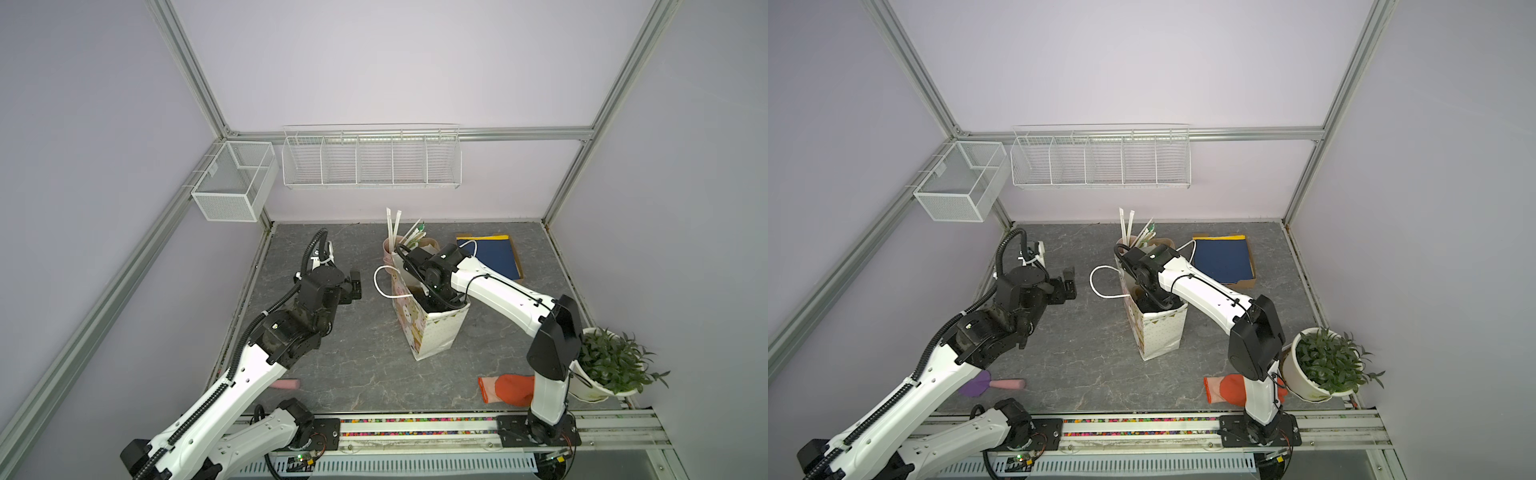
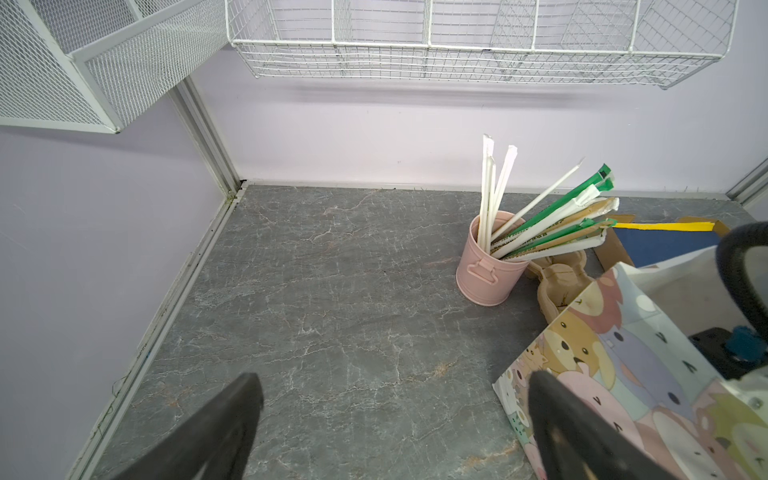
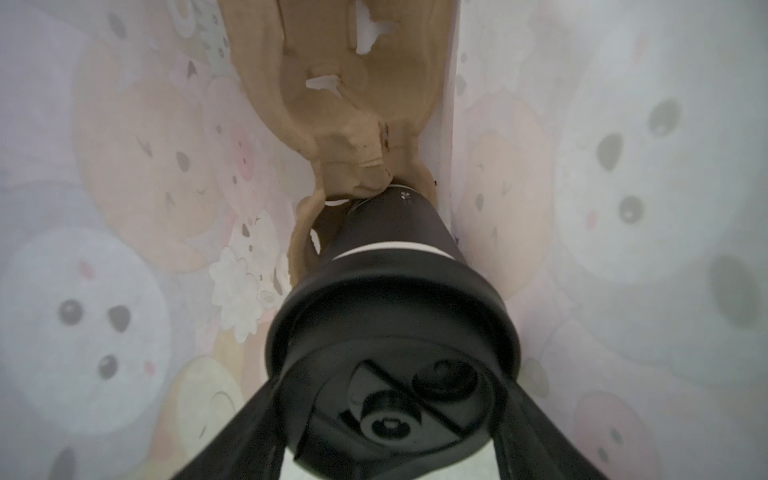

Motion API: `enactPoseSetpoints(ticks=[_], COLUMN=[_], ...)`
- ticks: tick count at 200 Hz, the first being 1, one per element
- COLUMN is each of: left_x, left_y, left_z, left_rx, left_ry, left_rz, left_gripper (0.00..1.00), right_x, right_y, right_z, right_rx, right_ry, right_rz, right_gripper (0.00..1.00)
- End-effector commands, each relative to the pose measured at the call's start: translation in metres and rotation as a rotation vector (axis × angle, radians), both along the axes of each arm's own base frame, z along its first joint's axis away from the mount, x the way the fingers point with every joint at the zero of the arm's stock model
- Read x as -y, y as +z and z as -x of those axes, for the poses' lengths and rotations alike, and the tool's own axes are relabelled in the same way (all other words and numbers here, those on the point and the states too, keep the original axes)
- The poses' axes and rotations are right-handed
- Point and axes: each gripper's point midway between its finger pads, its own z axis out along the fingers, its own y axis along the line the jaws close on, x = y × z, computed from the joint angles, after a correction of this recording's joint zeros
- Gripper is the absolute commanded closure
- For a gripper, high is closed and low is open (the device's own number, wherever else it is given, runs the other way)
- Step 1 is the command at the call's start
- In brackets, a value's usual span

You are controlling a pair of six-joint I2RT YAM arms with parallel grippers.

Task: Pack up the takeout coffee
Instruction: 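Press the black cup into the carrier slot with the right gripper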

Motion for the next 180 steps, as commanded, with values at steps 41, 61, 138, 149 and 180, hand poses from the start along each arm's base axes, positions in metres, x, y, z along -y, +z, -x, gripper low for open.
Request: enactPoseSetpoints(ticks=[41, 61, 138, 149, 180], left_x=[-0.001, -0.001, 0.000, 0.000, -0.001], left_y=[-0.006, -0.006, -0.006, -0.007, -0.006], left_z=[-0.001, -0.001, -0.001, -0.001, -0.001], left_rx=[-0.009, -0.010, -0.010, -0.012, -0.009], left_ry=[0.008, 0.007, 0.004, 0.003, 0.003], left_rz=[-0.009, -0.009, -0.003, -0.005, -0.003], left_gripper=[0.00, 0.00, 0.00, 0.00, 0.00], right_x=[-0.005, -0.005, -0.004, -0.004, -0.003], right_y=[-0.039, -0.045, -0.058, -0.058, -0.065], right_z=[0.010, 0.012, 0.020, 0.020, 0.022], right_rx=[-0.079, -0.089, -0.112, -0.111, -0.118], right_ry=[-0.008, -0.002, 0.019, 0.020, 0.023], right_rz=[0.015, 0.025, 0.065, 0.067, 0.076], right_gripper=[0.30, 0.30, 0.30, 0.30, 0.29])
